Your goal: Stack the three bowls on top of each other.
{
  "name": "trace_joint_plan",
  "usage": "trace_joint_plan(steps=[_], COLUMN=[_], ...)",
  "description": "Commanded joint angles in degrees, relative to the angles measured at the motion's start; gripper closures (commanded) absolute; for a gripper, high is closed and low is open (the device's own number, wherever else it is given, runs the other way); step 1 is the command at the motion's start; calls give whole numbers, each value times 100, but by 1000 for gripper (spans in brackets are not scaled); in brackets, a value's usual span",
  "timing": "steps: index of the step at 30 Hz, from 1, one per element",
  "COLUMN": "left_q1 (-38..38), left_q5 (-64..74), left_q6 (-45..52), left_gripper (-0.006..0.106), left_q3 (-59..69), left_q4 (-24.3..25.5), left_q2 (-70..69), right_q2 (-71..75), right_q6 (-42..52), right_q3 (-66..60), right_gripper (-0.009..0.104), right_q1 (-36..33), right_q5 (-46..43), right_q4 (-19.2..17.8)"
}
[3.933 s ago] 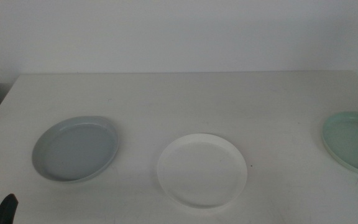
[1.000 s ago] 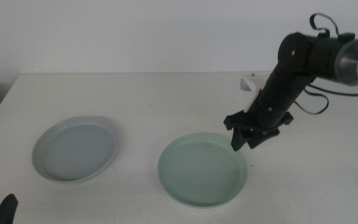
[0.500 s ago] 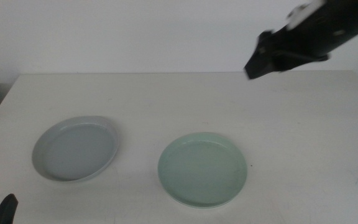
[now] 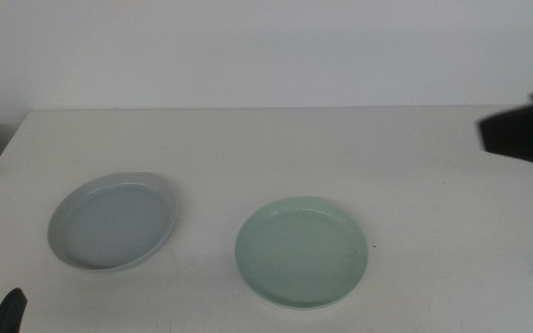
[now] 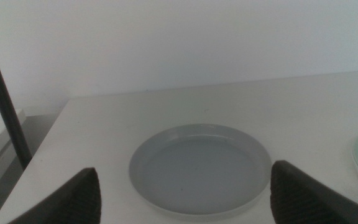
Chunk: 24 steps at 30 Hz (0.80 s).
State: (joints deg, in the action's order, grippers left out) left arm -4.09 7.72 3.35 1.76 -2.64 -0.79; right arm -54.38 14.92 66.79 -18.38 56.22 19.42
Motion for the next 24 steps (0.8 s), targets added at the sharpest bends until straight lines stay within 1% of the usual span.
trace_joint_plan(steps=[1,5,9,15,24], left_q1=[9,9,9,9,9], left_q5=[-409,-409,-409,-409,-409], left_q6=[-73,-73,-73,-73,-73], left_gripper=[-5,-5,-5,-5,-5], left_q3=[-34,-34,-34,-34,-34], left_q4=[-45,-45,-45,-45,-40], left_q2=[-78,-78,-78,-78,-78], right_q2=[475,1068,1447,1707,1729], right_q6=[86,86,86,86,68], right_q3=[-29,-289,-361,-361,-347], right_gripper=[38,38,38,38,38], right_q1=[45,45,45,45,45], right_q5=[-279,-223,41,143,267], right_q4=[11,-109,-115,-102,-92])
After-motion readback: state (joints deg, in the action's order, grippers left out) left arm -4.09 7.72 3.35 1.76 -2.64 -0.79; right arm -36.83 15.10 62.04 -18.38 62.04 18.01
